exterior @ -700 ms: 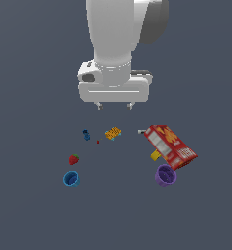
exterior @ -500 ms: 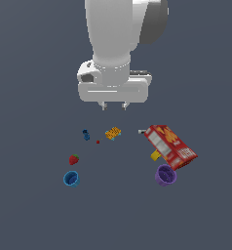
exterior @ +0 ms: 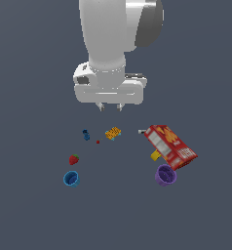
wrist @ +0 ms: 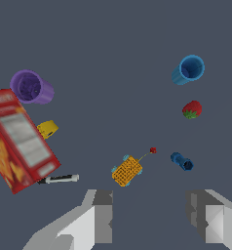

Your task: Pick up a designated object from a clutter of objects.

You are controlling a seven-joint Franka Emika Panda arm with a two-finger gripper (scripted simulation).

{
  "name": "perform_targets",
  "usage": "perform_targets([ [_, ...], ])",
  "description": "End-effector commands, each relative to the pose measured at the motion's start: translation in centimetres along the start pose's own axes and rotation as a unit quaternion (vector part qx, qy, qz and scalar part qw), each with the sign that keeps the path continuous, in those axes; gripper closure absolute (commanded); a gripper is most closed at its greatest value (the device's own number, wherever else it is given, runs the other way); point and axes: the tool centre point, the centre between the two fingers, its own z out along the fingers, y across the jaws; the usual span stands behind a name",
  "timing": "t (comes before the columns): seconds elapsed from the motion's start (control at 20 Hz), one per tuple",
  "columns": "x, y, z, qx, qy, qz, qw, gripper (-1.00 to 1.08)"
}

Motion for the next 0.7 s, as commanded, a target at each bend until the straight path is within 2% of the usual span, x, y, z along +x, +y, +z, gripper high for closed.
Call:
perform_targets([
  [0.0,0.2,-0.1,0.0,-0.001,-0.001,0.004,1.0000,-0.20],
  [0.65,3.6,-2.2,0.8,-0.014,-0.007,0.076,0.9970,-0.20],
])
